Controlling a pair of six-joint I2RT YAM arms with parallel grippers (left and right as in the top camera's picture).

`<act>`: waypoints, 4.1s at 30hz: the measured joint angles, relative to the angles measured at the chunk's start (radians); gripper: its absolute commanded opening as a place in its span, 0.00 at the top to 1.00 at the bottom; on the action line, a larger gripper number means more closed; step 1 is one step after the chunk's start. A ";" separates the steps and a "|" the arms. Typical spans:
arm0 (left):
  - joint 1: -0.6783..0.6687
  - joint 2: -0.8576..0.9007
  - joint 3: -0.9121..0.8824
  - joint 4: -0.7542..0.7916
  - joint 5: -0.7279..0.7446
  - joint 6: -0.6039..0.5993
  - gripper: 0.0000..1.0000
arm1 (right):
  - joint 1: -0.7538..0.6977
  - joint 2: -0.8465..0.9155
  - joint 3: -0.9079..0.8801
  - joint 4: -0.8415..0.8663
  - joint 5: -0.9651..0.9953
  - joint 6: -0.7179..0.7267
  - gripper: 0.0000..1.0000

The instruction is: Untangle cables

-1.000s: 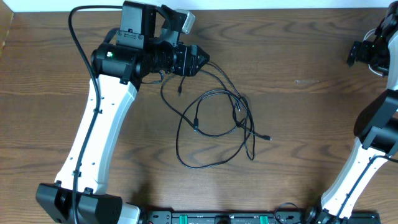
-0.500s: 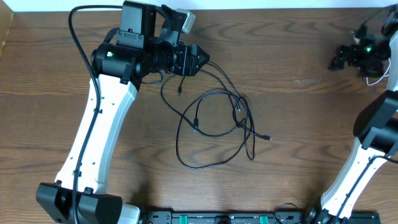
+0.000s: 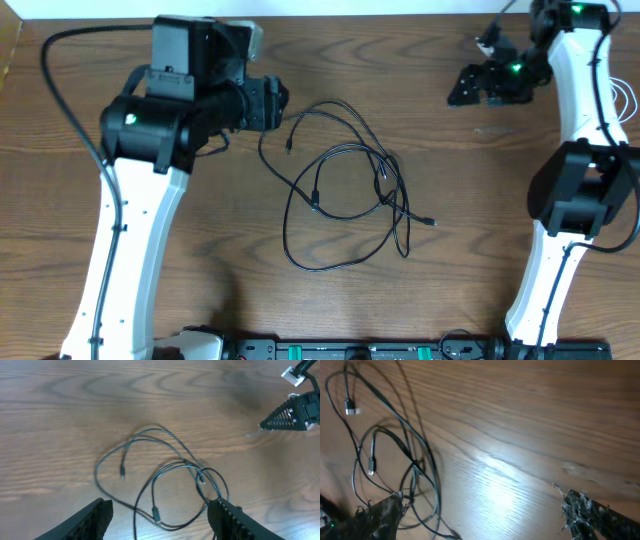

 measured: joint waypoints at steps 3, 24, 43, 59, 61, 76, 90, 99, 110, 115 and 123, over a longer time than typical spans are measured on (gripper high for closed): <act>0.000 -0.006 0.000 -0.036 -0.041 -0.043 0.34 | 0.074 0.000 0.000 -0.002 0.031 0.043 0.01; -0.182 0.162 0.000 -0.072 -0.063 -0.229 0.35 | -0.055 -0.414 0.016 -0.035 0.310 0.356 0.01; -0.584 0.439 -0.044 0.021 -0.063 -0.247 0.39 | -0.069 -0.379 0.015 -0.052 0.320 0.366 0.01; -0.592 0.439 -0.144 0.113 -0.064 -0.253 0.48 | -0.069 -0.379 0.015 -0.072 0.323 0.365 0.01; -0.592 0.439 -0.144 0.108 -0.064 -0.256 0.44 | -0.069 -0.379 0.015 -0.073 0.323 0.365 0.01; -0.592 0.439 -0.144 0.121 -0.064 -0.256 0.45 | -0.069 -0.379 0.015 -0.074 0.323 0.363 0.01; -0.592 0.439 -0.163 0.118 -0.064 -0.237 0.64 | -0.069 -0.379 0.015 -0.073 0.323 0.357 0.01; -0.591 0.440 -0.171 0.151 -0.121 -0.230 0.93 | -0.068 -0.379 0.014 -0.073 0.323 0.357 0.01; -0.421 0.057 -0.103 0.126 -0.185 -0.209 0.93 | 0.003 -0.379 0.014 -0.052 0.174 0.320 0.01; -0.382 -0.193 -0.080 0.144 -0.191 -0.207 0.93 | 0.113 -0.379 0.013 0.029 0.037 0.299 0.01; -0.198 -0.332 -0.086 0.323 -0.200 -0.208 0.93 | 0.244 -0.379 0.005 0.077 -0.013 0.288 0.02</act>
